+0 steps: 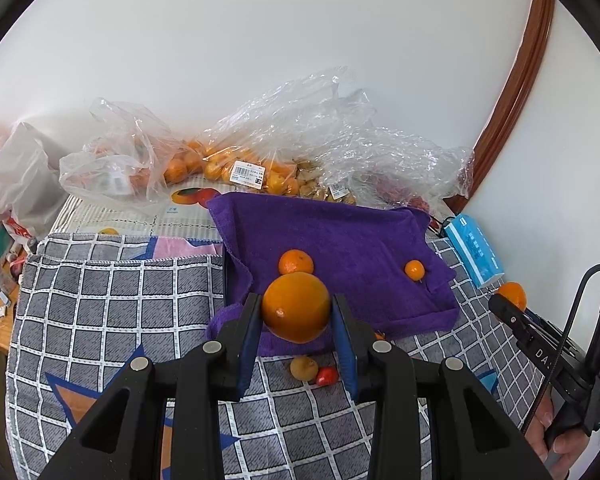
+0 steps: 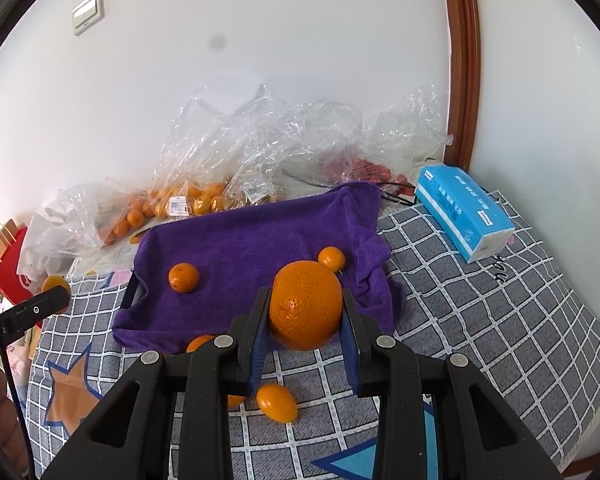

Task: Organize fruits
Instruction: 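Lift and carry both held oranges over the purple towel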

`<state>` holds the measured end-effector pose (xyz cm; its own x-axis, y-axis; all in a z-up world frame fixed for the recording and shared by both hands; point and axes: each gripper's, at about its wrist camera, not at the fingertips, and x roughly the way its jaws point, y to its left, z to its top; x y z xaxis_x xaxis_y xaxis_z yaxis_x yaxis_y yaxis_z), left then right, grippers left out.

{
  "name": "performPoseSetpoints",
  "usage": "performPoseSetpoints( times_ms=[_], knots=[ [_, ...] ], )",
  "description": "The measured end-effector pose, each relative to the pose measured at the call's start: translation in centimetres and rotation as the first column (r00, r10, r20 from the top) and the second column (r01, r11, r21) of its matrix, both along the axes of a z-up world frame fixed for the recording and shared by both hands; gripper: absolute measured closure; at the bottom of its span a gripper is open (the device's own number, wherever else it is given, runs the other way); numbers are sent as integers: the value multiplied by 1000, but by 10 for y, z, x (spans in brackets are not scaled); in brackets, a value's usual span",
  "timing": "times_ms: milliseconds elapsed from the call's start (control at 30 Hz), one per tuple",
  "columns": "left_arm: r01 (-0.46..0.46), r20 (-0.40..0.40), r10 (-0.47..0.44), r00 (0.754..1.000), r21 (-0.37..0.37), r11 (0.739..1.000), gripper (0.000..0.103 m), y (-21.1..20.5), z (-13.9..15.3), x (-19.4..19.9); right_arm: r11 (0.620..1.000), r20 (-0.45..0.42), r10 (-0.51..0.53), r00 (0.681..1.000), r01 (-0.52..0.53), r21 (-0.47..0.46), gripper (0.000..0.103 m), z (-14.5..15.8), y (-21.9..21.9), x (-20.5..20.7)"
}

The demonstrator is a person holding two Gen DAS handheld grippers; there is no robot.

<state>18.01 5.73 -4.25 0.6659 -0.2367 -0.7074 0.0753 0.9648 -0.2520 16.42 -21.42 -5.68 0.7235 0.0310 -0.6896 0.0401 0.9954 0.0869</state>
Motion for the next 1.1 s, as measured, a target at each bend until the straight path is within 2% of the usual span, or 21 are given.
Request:
performPoseSetpoints(
  times_ms=[767, 1100],
  knots=[
    [-5, -45, 4, 999, -16, 1000, 70, 0, -23, 45, 1000, -20, -10, 1000, 10, 3, 71, -23, -17, 46],
    [-22, -97, 19, 995, -34, 999, 70, 8, -45, 65, 1000, -56, -9, 998, 8, -8, 71, -52, -21, 71]
  ],
)
